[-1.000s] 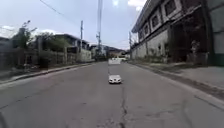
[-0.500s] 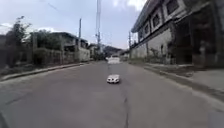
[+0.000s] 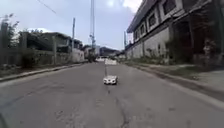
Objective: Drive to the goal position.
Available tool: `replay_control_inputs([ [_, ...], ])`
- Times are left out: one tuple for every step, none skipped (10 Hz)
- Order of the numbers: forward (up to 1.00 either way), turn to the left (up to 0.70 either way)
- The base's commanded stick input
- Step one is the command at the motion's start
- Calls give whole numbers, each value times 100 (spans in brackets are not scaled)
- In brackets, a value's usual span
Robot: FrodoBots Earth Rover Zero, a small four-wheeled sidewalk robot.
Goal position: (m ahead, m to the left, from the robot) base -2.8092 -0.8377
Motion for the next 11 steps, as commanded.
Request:
replay_control_inputs([
  [100, -1],
  [100, -38],
  [100, -12],
  [100, 0],
  [100, 0],
  [100, 0],
  [100, -37],
  [100, -40],
  [100, -13],
  [100, 0],
  [100, 0],
])
